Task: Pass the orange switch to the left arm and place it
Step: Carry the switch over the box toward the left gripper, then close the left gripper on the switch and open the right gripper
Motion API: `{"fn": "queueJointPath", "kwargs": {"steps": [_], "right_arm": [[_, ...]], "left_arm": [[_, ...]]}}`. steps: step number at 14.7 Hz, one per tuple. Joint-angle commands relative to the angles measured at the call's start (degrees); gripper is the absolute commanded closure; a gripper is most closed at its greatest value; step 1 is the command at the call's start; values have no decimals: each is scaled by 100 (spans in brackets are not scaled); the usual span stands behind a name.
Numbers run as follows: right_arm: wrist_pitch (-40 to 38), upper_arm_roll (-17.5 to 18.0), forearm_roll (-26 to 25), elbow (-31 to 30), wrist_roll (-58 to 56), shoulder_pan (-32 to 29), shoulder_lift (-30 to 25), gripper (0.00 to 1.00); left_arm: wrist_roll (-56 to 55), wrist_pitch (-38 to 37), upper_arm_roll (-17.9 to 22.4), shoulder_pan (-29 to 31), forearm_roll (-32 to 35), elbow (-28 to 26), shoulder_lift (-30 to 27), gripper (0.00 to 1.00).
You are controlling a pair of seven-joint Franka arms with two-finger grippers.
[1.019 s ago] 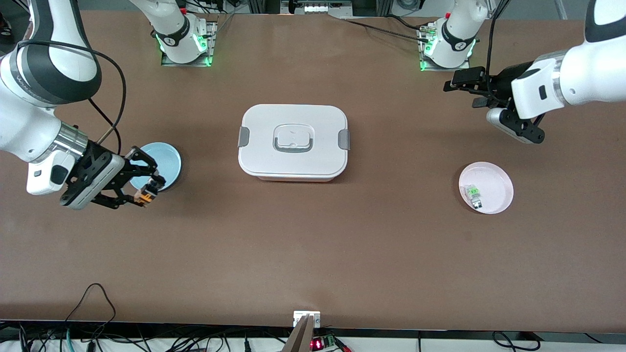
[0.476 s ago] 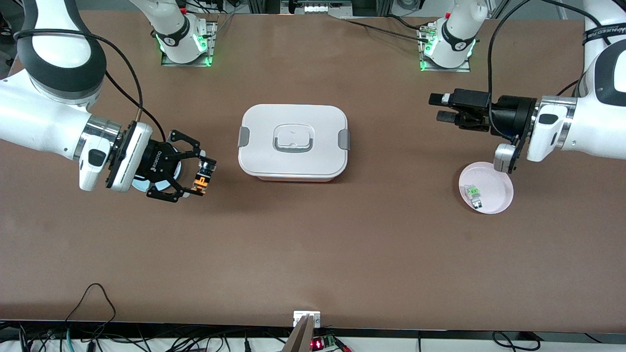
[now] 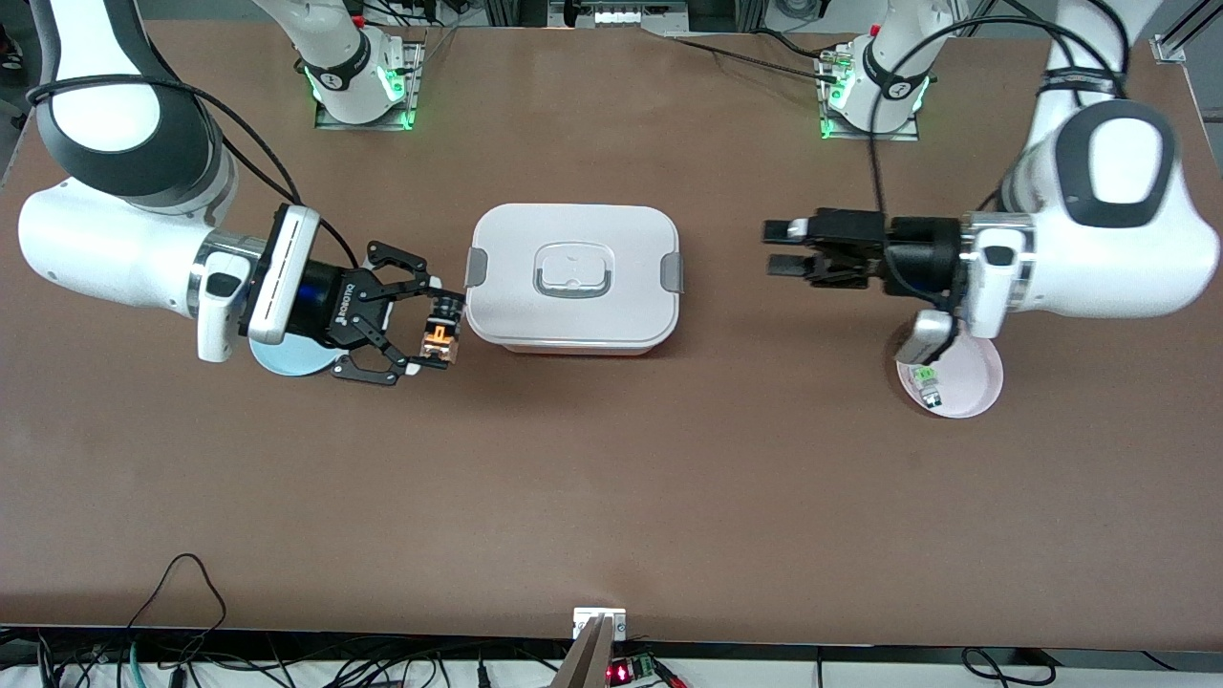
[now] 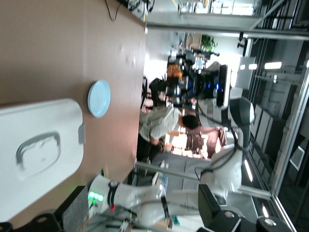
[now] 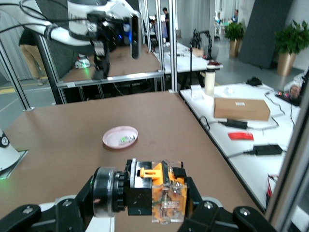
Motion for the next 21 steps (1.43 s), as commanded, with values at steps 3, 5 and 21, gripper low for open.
{"fn": "queueJointPath", "kwargs": {"steps": [3,5,21], "right_arm": [[316,91,418,24,-223,309,1,59],[526,91,427,15,-240,555,10,59],[1626,91,498,24,-126,1400,168,58]], "left_arm": [[255,1596,-831,-64,-937,-33,334,0],[798,2308,-1007,-370,-1306,20,562,0],[1336,3296,-990,-1154,-2161,618,1258,43]]}}
